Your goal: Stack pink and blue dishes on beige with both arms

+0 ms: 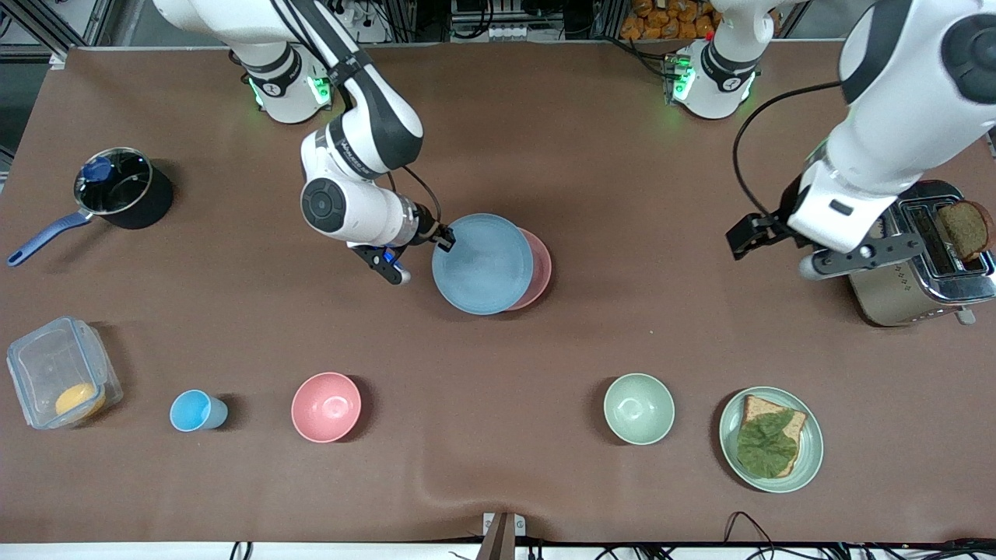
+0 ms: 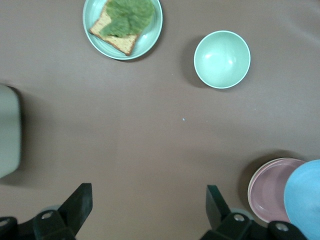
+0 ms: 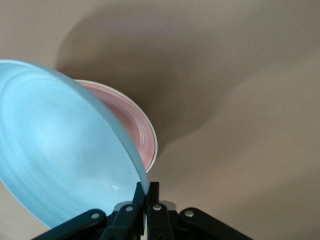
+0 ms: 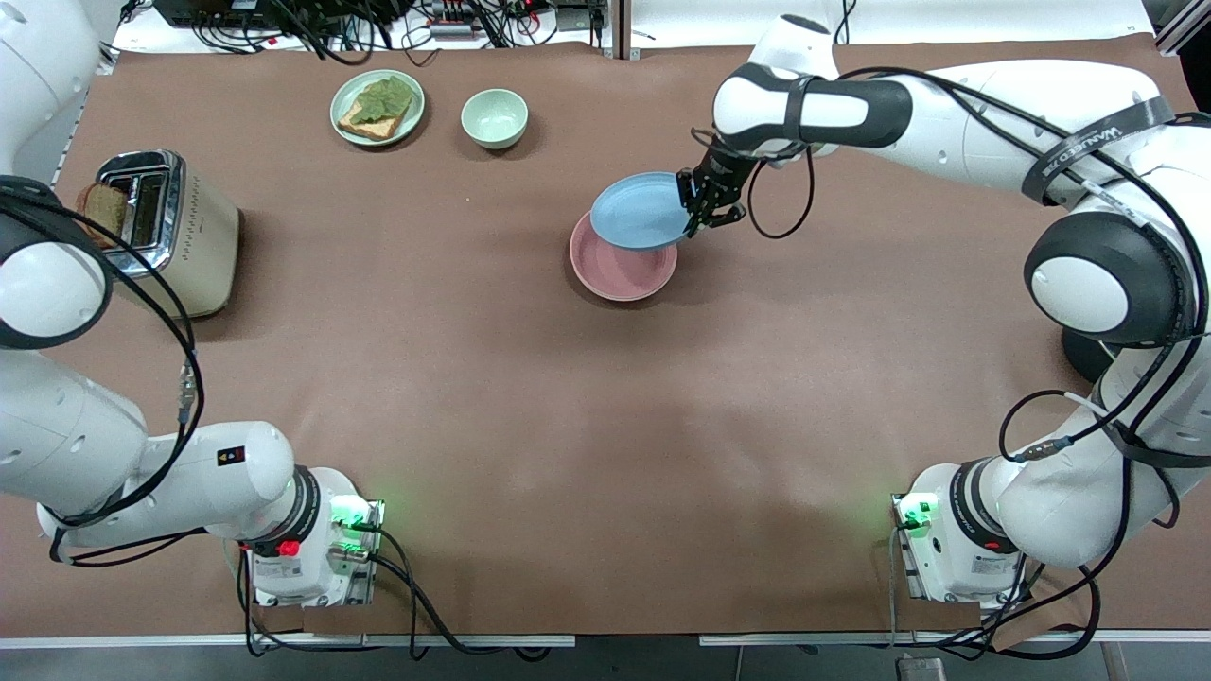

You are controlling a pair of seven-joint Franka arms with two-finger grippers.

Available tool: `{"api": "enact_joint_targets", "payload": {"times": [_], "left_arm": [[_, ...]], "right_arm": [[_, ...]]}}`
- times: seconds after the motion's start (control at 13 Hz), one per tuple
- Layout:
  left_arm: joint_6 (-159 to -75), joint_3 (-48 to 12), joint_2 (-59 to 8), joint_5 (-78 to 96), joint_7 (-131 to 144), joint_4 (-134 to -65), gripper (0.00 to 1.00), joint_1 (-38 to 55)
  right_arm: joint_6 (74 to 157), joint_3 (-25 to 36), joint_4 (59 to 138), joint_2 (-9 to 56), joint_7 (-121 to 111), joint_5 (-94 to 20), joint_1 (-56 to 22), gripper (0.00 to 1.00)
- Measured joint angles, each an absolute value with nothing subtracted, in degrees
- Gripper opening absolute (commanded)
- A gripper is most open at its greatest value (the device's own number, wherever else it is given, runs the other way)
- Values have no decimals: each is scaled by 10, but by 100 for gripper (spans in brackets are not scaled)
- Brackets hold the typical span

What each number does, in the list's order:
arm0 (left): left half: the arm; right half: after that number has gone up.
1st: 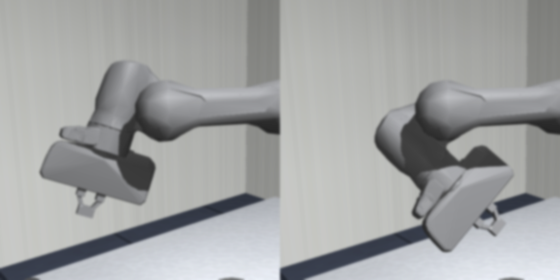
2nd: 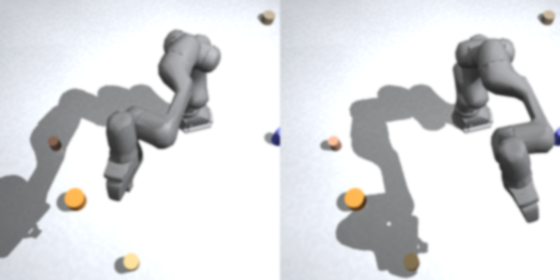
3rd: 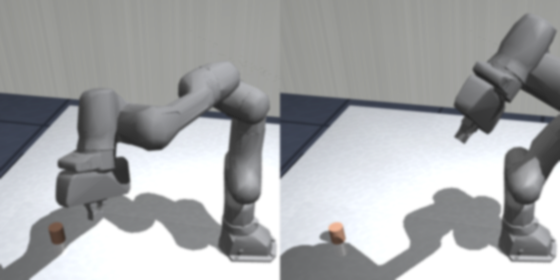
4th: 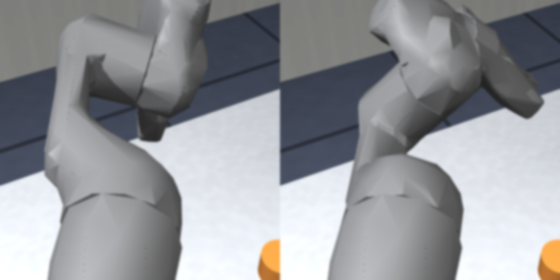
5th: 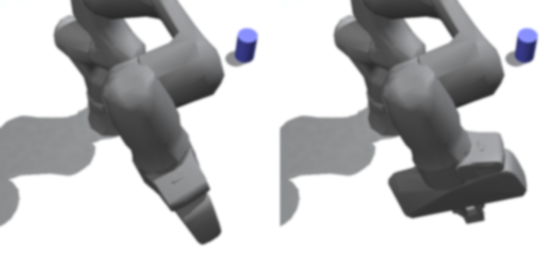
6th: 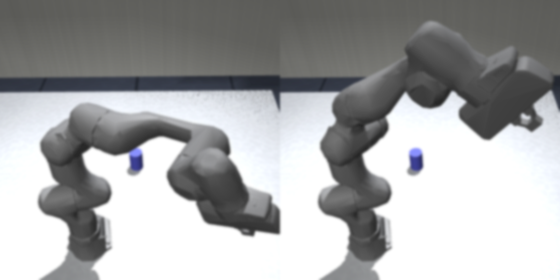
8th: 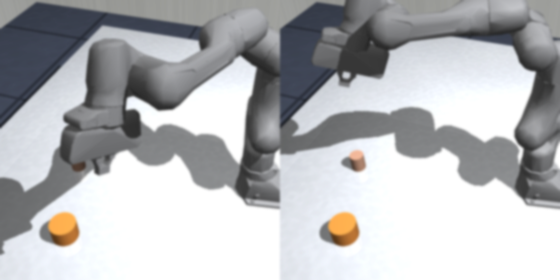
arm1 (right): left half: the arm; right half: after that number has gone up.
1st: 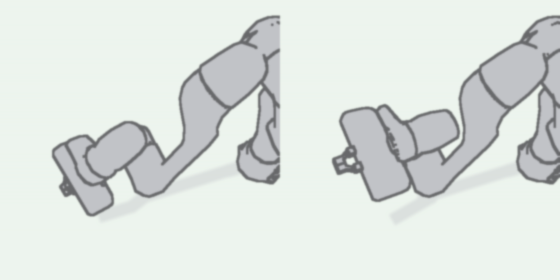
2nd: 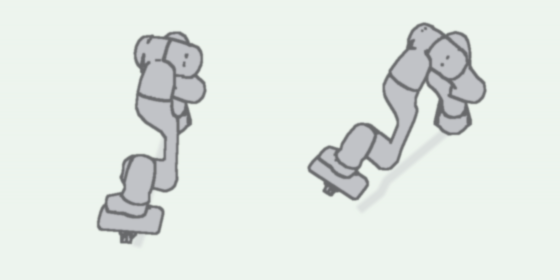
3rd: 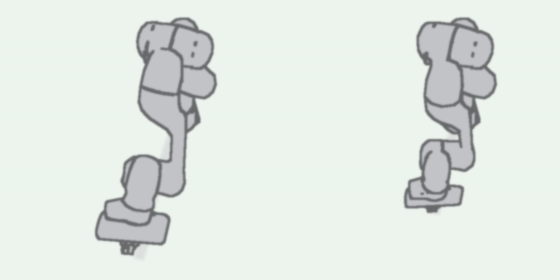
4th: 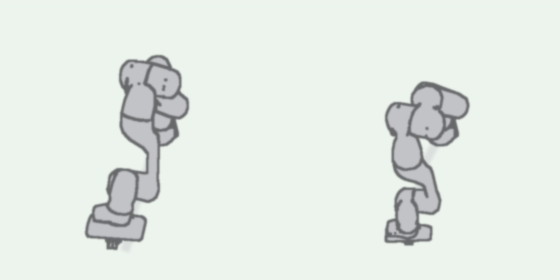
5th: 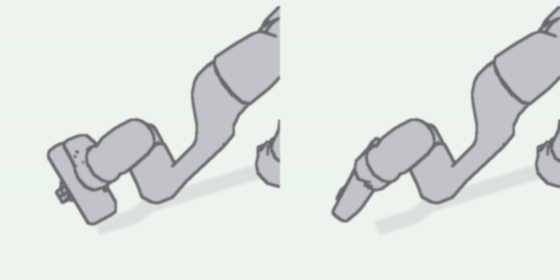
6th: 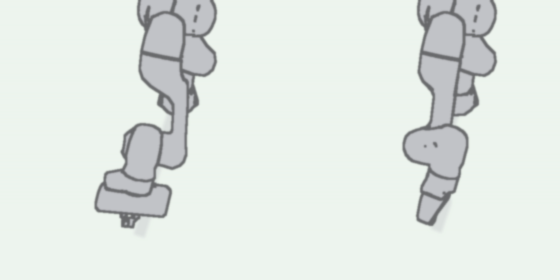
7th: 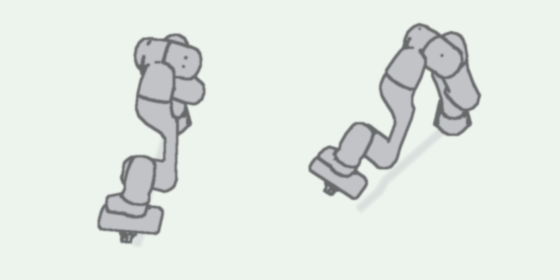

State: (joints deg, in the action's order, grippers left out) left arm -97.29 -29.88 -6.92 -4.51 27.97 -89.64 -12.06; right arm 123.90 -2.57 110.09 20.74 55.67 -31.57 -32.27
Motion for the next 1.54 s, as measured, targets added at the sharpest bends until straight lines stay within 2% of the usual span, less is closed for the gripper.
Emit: {"api": "enact_joint_targets", "payload": {"times": [0.08, 0.31, 0.46, 1.38, 1.46, 1.54], "left_arm": [[-963, -286, -62, -45, 261, -890, 100, -113], [-935, -173, -37, -44, 173, -887, 100, -43], [-919, -127, -25, -42, 133, -886, 100, -22], [-888, -94, -13, -41, 51, -887, 100, -13], [-883, -92, -13, -41, 47, -887, 100, -13], [-881, -91, -13, -41, 46, -887, 100, -13]], "right_arm": [[1255, -26, 1108, 208, 557, -322, -329, 0], [1279, -26, 1118, 208, 568, -327, -346, 0], [1297, -26, 1122, 210, 582, -328, -362, 0], [1333, -25, 1126, 235, 592, -328, -386, 0], [1333, -25, 1126, 236, 592, -328, -386, 43], [1333, -25, 1126, 237, 593, -328, -386, 99]]}}
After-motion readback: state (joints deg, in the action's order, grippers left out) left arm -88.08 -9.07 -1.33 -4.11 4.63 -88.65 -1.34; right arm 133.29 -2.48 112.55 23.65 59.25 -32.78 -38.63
